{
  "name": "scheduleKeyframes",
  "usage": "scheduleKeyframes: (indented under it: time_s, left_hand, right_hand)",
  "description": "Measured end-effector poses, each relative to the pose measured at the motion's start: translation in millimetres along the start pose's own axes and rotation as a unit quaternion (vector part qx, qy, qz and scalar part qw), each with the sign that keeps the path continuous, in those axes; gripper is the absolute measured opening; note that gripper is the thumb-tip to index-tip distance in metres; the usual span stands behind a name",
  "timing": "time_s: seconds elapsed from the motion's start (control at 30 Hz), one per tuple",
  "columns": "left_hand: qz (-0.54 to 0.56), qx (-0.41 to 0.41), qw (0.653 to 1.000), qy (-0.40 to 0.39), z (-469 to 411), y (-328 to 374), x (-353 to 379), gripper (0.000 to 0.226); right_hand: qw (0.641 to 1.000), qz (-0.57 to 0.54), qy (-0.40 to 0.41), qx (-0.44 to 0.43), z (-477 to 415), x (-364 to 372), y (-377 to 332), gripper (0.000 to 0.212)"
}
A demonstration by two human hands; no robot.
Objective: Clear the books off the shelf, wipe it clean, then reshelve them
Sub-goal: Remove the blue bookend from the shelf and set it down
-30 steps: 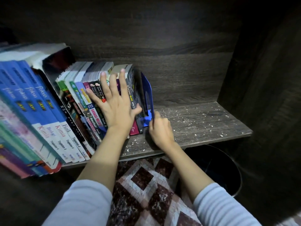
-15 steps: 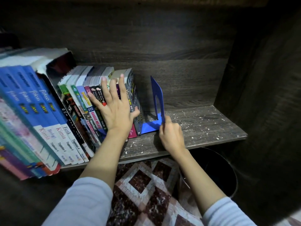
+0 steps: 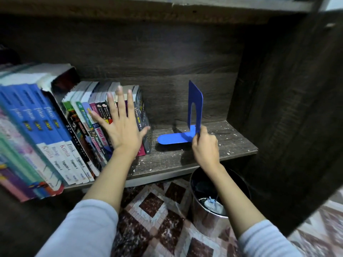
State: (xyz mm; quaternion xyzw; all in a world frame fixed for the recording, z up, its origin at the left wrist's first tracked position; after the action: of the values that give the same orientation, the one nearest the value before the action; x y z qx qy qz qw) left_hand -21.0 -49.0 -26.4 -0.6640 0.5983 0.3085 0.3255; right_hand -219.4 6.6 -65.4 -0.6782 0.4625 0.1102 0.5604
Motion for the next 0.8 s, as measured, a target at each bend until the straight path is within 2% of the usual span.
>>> scheduleKeyframes:
  time_s: [0.07, 0.13, 0.2, 0.23, 0.3, 0.37, 0.4, 0.43, 0.47, 0.53, 0.57, 0.6, 0.67, 0.8]
  left_hand:
    - [-0.009, 0.02, 1.0, 0.016, 3.0, 5.1, -8.0, 0.112]
    - [0.024, 0.053, 0.997, 0.046, 9.9, 14.3, -19.0, 0.093]
    - [0.134, 0.082, 0.984, 0.078, 20.4, 24.9, -29.3, 0.069]
    - [0.202, 0.078, 0.974, 0.071, 25.2, 29.7, -32.6, 0.058]
    - [0.312, 0.027, 0.95, 0.008, 32.5, 37.8, -31.9, 0.047]
    - [0.372, -0.064, 0.922, -0.083, 38.6, 44.3, -20.7, 0.047]
    - [0.409, -0.116, 0.894, -0.138, 42.0, 47.8, -14.9, 0.047]
    - [0.466, -0.169, 0.848, -0.185, 46.4, 51.2, -12.2, 0.045]
    - [0.539, -0.224, 0.78, -0.225, 50.2, 55.3, -8.5, 0.041]
    - [0.672, -0.308, 0.619, -0.264, 60.0, 65.4, -12.7, 0.032]
    - [0.71, -0.337, 0.559, -0.266, 64.1, 68.5, -16.9, 0.03]
    - [0.73, -0.354, 0.522, -0.263, 66.7, 70.0, -19.5, 0.03]
    - [0.746, -0.367, 0.49, -0.262, 78.5, 77.8, -30.3, 0.03]
    - [0.751, -0.39, 0.463, -0.264, 104.3, 96.9, -40.1, 0.026]
  right_hand:
    - [1.0, -0.015, 0.004, 0.001, 3.4, -5.7, -2.6, 0.036]
    - [0.999, -0.031, 0.01, -0.003, 7.3, -11.5, -5.7, 0.036]
    - [0.999, -0.046, 0.017, -0.004, 10.7, -17.6, -8.2, 0.037]
    - [0.998, -0.052, 0.021, -0.005, 12.2, -21.0, -9.2, 0.038]
    - [0.997, -0.065, 0.031, -0.012, 16.4, -30.8, -11.3, 0.038]
    - [0.996, -0.078, 0.044, -0.028, 20.9, -41.2, -12.9, 0.036]
    - [0.995, -0.084, 0.05, -0.037, 23.5, -45.8, -13.1, 0.036]
    - [0.993, -0.09, 0.055, -0.045, 27.1, -51.6, -12.8, 0.035]
    - [0.993, -0.092, 0.057, -0.053, 30.0, -55.4, -12.1, 0.035]
    - [0.992, -0.088, 0.055, -0.072, 37.8, -63.8, -8.9, 0.035]
    - [0.992, -0.084, 0.054, -0.08, 41.9, -66.9, -6.5, 0.035]
    - [0.991, -0.082, 0.056, -0.087, 44.8, -68.8, -4.8, 0.035]
    - [0.989, -0.087, 0.068, -0.097, 56.5, -81.8, 1.3, 0.035]
    - [0.979, -0.148, 0.098, -0.102, 75.9, -106.9, 7.5, 0.045]
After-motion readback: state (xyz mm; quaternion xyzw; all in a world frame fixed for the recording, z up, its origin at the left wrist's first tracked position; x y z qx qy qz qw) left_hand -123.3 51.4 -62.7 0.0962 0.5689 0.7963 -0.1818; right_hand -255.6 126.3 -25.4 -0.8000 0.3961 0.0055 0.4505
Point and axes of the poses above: each hand's wrist, its own z-axis away from the middle knuckle, its own x-axis out of the palm, y = z × x, the point moved 4 cm from there along -z, towards the middle knuckle, and after that the axes turned 5 degrees about -z, right-handed, at the moved point
